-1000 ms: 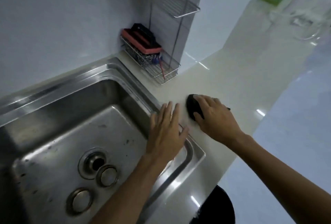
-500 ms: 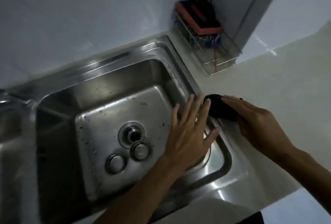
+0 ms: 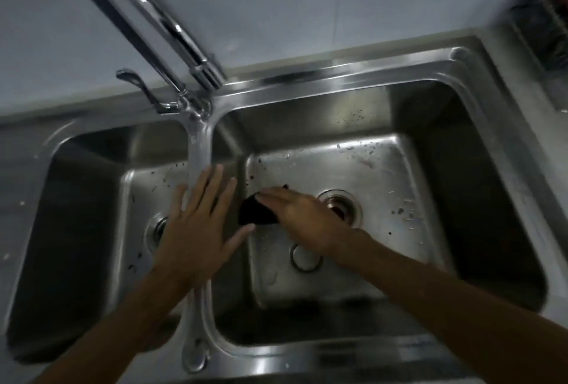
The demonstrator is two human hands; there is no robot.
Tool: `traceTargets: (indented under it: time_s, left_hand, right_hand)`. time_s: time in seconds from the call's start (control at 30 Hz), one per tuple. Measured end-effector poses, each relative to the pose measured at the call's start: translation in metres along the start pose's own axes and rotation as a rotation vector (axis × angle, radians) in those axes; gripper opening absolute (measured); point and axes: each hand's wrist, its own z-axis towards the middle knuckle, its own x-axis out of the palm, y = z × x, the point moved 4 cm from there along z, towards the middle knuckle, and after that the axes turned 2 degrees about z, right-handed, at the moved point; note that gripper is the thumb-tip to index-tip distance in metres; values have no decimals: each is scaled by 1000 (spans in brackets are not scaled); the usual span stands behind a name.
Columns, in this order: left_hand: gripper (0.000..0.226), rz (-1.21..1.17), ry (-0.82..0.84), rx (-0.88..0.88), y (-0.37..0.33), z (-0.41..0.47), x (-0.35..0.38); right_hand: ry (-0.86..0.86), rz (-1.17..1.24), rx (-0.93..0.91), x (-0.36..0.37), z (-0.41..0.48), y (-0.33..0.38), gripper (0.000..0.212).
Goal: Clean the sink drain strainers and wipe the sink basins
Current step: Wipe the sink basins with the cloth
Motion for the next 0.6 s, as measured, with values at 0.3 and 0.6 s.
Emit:
traceTargets:
  time_s: [0.3, 0.6]
  left_hand:
    - [93, -126, -96, 6, 4, 9, 9]
    - [90, -133, -146, 30, 7, 9, 18]
  right_hand:
    - [244, -462, -19, 124, 44, -41, 75]
    - [97, -509, 74, 60, 69, -136, 76]
